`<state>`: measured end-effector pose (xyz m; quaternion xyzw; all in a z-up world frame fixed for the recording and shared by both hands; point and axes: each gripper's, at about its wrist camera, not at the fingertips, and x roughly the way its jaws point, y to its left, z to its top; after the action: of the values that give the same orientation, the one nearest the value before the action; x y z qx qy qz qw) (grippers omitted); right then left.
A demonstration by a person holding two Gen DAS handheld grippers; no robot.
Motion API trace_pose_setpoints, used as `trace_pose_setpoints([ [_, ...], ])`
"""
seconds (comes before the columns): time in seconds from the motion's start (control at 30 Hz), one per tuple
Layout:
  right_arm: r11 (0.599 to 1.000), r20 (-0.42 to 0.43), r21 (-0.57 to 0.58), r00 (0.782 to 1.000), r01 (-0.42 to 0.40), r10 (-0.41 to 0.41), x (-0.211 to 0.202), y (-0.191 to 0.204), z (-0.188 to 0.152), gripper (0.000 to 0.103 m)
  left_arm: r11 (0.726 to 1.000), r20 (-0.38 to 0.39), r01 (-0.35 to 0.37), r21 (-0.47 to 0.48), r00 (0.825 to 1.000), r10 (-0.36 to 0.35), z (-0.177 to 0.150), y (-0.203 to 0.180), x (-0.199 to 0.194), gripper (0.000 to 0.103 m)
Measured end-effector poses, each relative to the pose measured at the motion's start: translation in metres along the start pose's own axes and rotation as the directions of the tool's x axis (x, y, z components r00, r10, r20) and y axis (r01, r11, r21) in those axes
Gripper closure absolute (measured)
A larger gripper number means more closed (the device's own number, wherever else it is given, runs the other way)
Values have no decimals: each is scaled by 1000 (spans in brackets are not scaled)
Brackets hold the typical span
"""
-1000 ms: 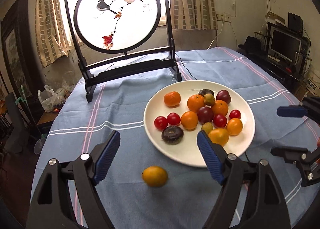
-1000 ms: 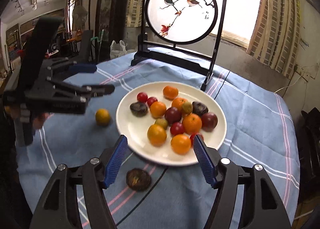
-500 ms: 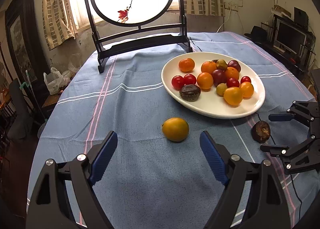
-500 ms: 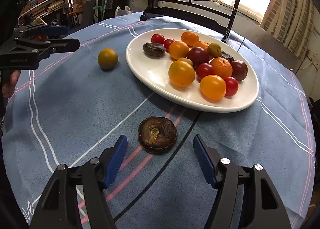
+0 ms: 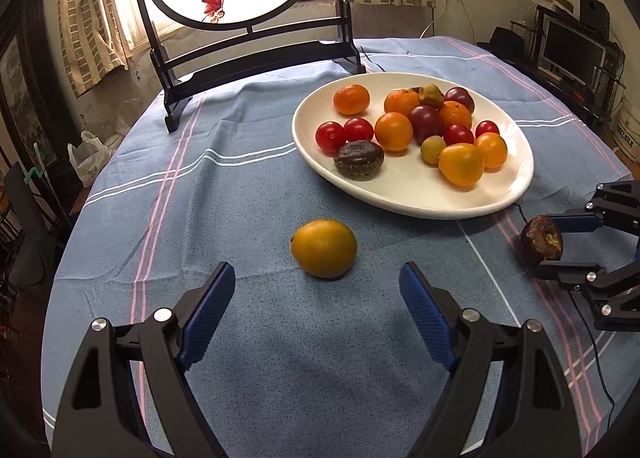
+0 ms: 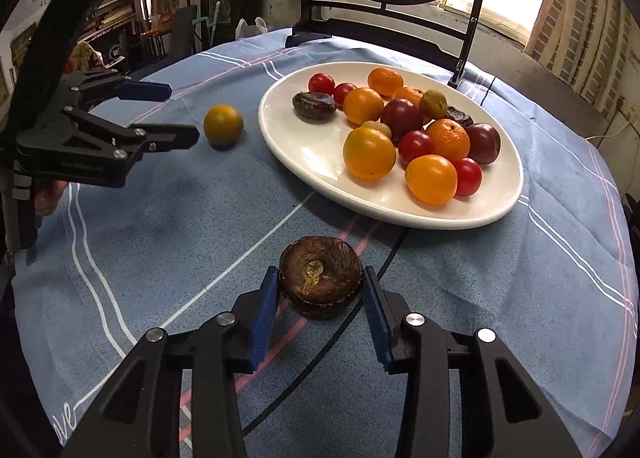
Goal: Organize fruits
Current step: 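Return and grasp another dark brown round fruit with the right gripper, then grasp the yellow-orange citrus with the left gripper while the right holds the brown fruit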
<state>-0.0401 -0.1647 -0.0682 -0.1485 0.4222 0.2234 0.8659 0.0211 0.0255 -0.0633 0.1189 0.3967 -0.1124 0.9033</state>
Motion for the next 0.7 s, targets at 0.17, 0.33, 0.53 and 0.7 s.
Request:
trace_pose_setpoints([
  [0.17,1000,7,18,1000,-10,10,-3,-2,-1,61,1000,-18,0,7,1000,0,6,-4,14,21],
  [0.33,999,11,30,999,-31,30,-8,-3,-4,61,1000,-37,-10,-1,999,10,11,0,26,21],
  [0.53,999,28,39,999,-17,16,-19,-6,-7,61,1000,-68,-5,-11,998,4,13,5,40,21],
  [0.7,999,20,46,999,-27,27,-15,-7,-8,61,997,-103,41,-69,994,-48,13,9,44,61],
])
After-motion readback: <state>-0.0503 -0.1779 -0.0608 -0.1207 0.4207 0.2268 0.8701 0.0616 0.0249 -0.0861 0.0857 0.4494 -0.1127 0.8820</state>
